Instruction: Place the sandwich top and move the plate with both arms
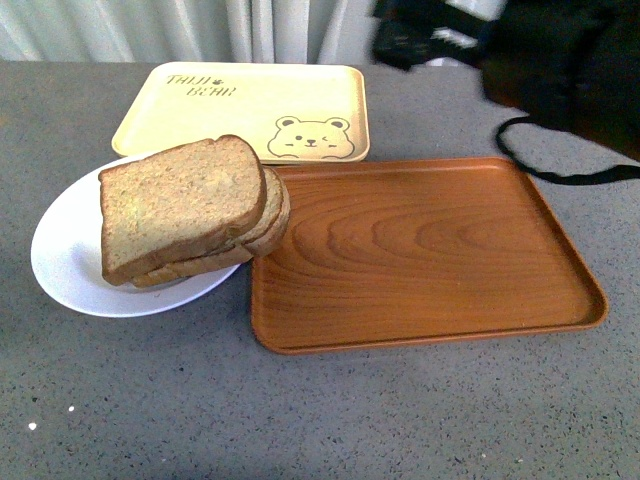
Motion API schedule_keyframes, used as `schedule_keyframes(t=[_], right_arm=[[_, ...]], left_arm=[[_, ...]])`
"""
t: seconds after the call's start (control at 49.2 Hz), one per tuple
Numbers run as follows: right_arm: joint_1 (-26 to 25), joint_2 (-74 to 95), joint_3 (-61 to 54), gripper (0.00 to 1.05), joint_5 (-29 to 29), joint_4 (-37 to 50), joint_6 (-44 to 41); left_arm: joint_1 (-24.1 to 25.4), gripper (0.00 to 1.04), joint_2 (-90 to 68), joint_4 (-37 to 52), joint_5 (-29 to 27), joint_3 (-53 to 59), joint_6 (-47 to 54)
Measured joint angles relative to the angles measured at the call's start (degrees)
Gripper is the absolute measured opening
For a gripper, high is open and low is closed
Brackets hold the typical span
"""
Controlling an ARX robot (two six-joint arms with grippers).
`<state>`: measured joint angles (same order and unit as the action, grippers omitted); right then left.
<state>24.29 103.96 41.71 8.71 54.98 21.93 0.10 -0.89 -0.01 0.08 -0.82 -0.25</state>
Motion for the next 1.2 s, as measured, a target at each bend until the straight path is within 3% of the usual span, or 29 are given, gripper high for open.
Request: schedule_keyframes(t=[0.061,0.163,0.569,0.813,0.955,1.016,1.199], right_arm=[[-2.9,-2.5,-5.0,0.76,5.7,7.2,-7.6],[-8.4,-7.9,-12.4,0.62,6.3,12.0,-14.9],[-15.0,-24.3,-28.4,0.02,-0.1,10.8,-21.0],[-17.8,-33.4,-33.7,0.02,-2.2,6.6,-21.5],[-19.5,-42.3,-37.1,0.02,-4.1,1.0,-21.6],[-22.1,-46.2,-38.2,0.02,-8.1,-1.8,-21.6],[-24.1,-57.1,-40.3,0.02,-8.6,-10.5,-21.6]], left_arm=[[0.0,0.96,0.0,0.0,0.0,0.0,0.0],[0.0,0.96,0.0,0.0,-0.2,0.0,0.0],[0.0,0.96,0.0,0.0,-0.1,0.0,0.0],[0.0,0.96,0.0,0.0,-0.1,0.0,0.0],[0.0,0.96,0.0,0.0,-0.1,0.0,0.0],[0.0,0.96,0.0,0.0,-0.1,0.0,0.0],[0.0,0.96,0.0,0.0,-0.1,0.0,0.0]])
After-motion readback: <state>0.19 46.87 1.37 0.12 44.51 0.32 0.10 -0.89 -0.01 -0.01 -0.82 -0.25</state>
